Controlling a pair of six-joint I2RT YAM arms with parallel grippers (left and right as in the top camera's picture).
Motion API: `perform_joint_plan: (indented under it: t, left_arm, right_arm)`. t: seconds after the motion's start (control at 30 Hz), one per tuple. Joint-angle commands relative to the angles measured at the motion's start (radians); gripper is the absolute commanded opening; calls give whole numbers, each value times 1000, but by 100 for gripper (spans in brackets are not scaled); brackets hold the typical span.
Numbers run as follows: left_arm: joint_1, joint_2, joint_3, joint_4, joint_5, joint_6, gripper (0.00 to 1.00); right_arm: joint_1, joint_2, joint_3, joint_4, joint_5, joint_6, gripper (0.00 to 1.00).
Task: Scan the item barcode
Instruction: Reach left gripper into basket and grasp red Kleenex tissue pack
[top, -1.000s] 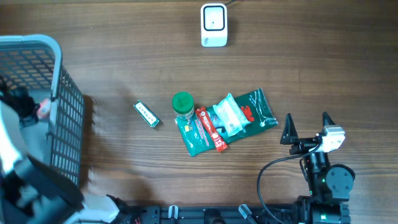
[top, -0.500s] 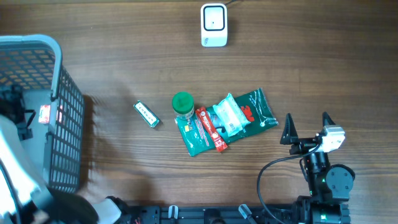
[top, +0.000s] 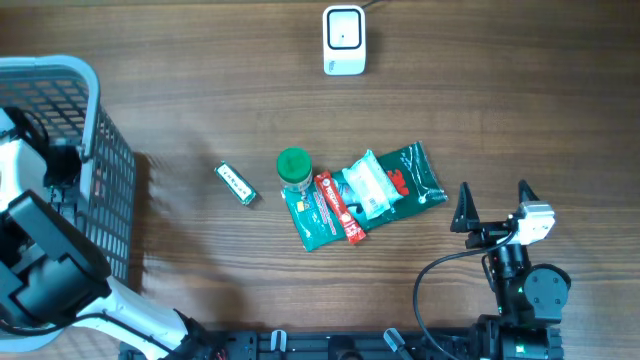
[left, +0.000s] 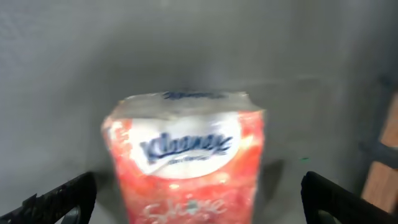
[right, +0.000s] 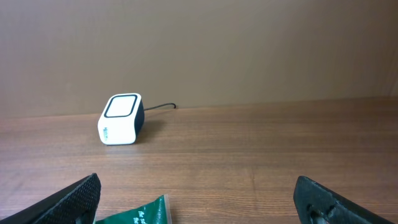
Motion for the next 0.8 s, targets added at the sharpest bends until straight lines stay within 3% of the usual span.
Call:
perform_joint_plan:
  t: [0.0, 0.03, 0.07, 0.1, 0.13, 0.3, 0.47, 0.63, 0.77]
  left_arm:
    - [-15, 65, -2, -13, 5, 22, 90]
    - [-16, 65, -2, -22, 5, 25, 75]
    - [-16, 64, -2, -32, 5, 25, 66]
    - [-15, 64, -2, -43, 5, 24, 45]
    - [-15, 64, -2, -48, 5, 24, 34]
    - [-10, 51, 17, -54, -1, 57, 38]
    - [28, -11, 201, -239, -66, 98, 37]
    - [53, -153, 463, -442, -81, 98, 37]
    - [18, -344, 541, -499, -11, 93, 35]
  right_arm:
    - [2, -3, -1, 2, 6, -6, 100]
    - [2, -3, -1, 2, 6, -6, 100]
    - [2, -3, -1, 3, 6, -6, 100]
    - [2, -3, -1, 3, 6, -6, 100]
    - [2, -3, -1, 2, 6, -5, 100]
    - [2, -3, -1, 2, 6, -6, 100]
    - [2, -3, -1, 2, 6, -5, 100]
    - [2, -3, -1, 2, 6, -6, 100]
    - [2, -3, -1, 2, 6, -5, 100]
